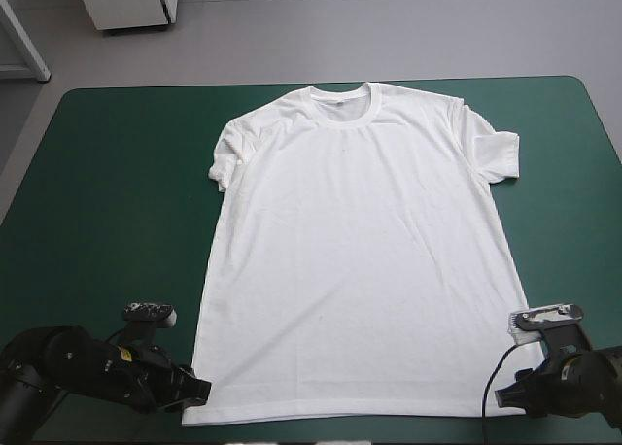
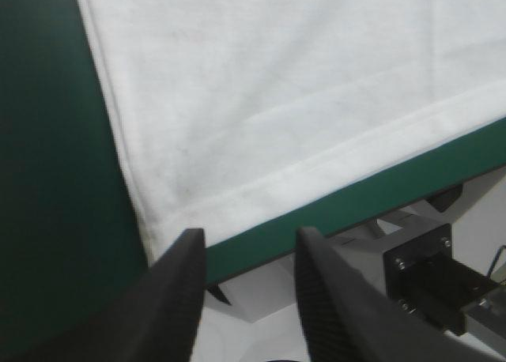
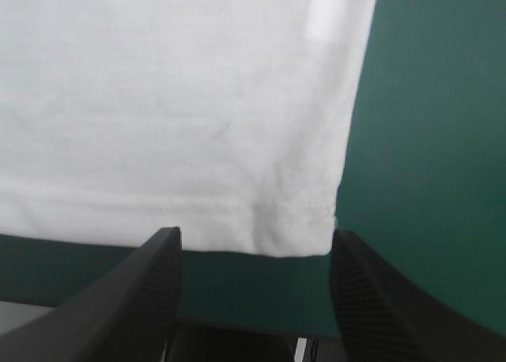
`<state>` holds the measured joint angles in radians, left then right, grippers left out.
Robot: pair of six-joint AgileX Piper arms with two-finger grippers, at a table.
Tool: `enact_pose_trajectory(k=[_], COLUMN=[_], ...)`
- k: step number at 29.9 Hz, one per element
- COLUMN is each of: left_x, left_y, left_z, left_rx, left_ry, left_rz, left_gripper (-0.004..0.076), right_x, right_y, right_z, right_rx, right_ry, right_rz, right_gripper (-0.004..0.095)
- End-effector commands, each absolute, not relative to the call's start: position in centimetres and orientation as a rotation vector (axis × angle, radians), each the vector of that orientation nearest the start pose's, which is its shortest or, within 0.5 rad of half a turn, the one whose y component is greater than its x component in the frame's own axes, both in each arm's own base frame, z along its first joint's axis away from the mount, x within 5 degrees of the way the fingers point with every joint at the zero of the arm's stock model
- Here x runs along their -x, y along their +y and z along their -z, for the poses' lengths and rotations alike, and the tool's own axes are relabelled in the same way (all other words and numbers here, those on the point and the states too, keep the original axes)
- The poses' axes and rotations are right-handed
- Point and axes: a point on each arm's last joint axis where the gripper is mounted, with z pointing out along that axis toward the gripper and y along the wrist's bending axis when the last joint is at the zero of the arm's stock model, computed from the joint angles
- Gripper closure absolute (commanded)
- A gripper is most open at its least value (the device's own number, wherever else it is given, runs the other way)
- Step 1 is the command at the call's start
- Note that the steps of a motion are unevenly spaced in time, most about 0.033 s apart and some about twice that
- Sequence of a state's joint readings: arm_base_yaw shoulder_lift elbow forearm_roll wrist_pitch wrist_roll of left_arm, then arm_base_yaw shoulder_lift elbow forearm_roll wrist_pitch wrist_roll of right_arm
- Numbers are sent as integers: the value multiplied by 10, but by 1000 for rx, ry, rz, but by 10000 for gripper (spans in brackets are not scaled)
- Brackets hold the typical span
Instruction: Fold the cloth
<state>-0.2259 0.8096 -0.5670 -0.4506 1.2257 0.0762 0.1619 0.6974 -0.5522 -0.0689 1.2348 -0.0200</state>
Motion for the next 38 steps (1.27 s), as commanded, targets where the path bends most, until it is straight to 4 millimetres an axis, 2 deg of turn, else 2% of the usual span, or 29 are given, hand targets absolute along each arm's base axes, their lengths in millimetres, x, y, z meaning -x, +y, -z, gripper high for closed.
enact_pose_trajectory(k=[1, 4, 7, 9, 11, 14, 17, 20, 23, 25, 28, 32, 38], left_x=[-93, -105, -130, -156, -183, -235, -277, -309, -332, -344, -356, -364, -373], left_y=[-65, -59, -49, -48, -52, -64, -76, -84, -89, -91, -93, -91, -91], left_z=[-287, -328, -367, -381, -382, -370, -360, -344, -323, -309, -292, -282, -263], left_rx=[-322, -335, -271, -258, -279, -328, -361, -389, -429, -425, -427, -426, -410], left_ry=[2830, 2668, 2481, 2455, 2492, 2572, 2589, 2619, 2661, 2680, 2696, 2688, 2731], left_rz=[747, 595, 387, 290, 233, 210, 244, 242, 230, 225, 201, 155, 169], left_gripper=[329, 328, 329, 330, 330, 330, 330, 330, 330, 330, 330, 330, 330], right_x=[-93, -99, -118, -139, -162, -198, -226, -248, -267, -278, -299, -324, -345], right_y=[7, 1, -5, -4, 3, 20, 32, 43, 51, 54, 54, 36, 10], right_z=[-292, -327, -354, -364, -367, -367, -371, -374, -377, -374, -366, -356, -340], right_rx=[261, 281, 277, 302, 307, 367, 377, 372, 376, 373, 325, 197, 83], right_ry=[2688, 2562, 2475, 2434, 2417, 2440, 2429, 2432, 2416, 2425, 2477, 2541, 2596], right_rz=[94, 206, 387, 499, 530, 516, 469, 411, 387, 368, 251, 136, 2], right_gripper=[301, 302, 303, 307, 330, 384, 389, 389, 392, 392, 393, 393, 393])
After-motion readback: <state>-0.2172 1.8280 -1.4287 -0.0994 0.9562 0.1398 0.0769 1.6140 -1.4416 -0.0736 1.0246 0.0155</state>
